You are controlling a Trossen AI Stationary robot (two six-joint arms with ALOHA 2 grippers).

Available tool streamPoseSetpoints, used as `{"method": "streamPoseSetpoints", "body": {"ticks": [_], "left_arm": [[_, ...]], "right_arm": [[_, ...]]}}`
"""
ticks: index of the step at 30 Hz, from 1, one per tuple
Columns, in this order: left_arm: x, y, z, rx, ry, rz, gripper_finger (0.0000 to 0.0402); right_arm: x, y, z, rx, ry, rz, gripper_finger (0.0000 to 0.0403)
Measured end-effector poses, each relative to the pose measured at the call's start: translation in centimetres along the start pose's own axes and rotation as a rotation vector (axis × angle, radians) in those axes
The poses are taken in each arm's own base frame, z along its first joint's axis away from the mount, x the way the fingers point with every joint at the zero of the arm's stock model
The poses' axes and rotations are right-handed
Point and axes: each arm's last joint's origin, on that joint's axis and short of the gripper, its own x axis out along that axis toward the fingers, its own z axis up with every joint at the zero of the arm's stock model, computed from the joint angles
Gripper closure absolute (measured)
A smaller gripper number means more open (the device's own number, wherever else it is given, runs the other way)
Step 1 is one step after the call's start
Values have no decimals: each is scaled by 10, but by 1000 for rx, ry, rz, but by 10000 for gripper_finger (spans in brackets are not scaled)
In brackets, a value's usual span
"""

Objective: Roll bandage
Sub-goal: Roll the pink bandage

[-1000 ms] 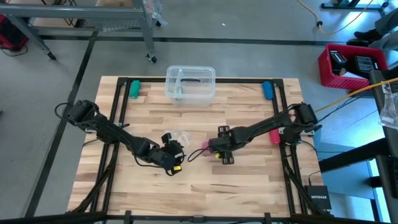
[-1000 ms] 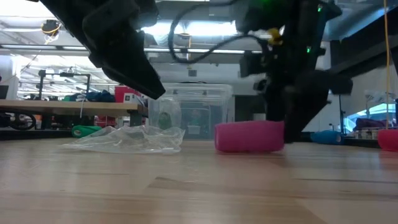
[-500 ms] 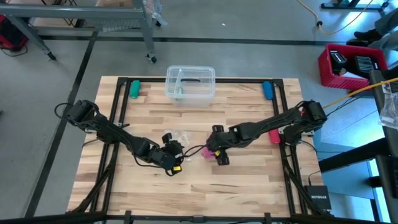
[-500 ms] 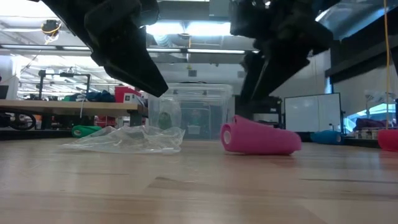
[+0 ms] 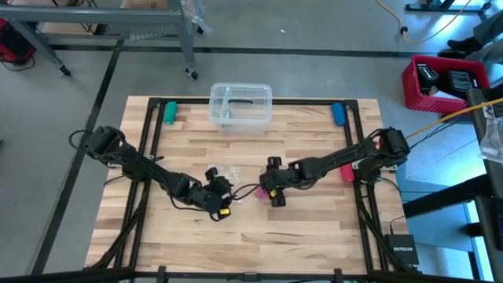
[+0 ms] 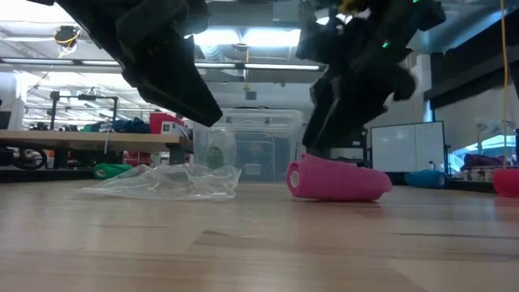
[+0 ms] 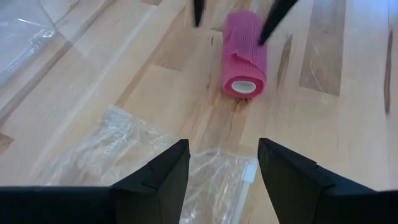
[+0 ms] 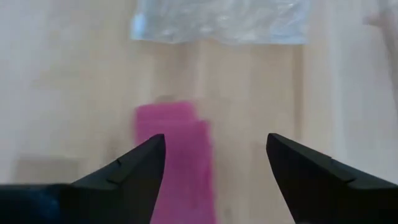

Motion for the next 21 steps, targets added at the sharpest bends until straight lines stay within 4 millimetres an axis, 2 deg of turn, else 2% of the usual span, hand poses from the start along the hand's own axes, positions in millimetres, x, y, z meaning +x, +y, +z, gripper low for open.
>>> {"method": "streamPoseSetpoints", "body": {"ticks": [6,11,16,21], "left_arm": [[0,0,0,8,-4,-2,219],[0,-1,1,6,-13,-8,219],[0,-1,1,7,-12,-7,219],[0,-1,2,3,-16,-10,219]], "right_arm": [[26,-3,-5,-12,28,-86,120],[38,-5,-7,-11,38,-148,121],[38,-4,-7,-14,36,-149,121],[29,-5,-5,-14,22,-126,121]]}}
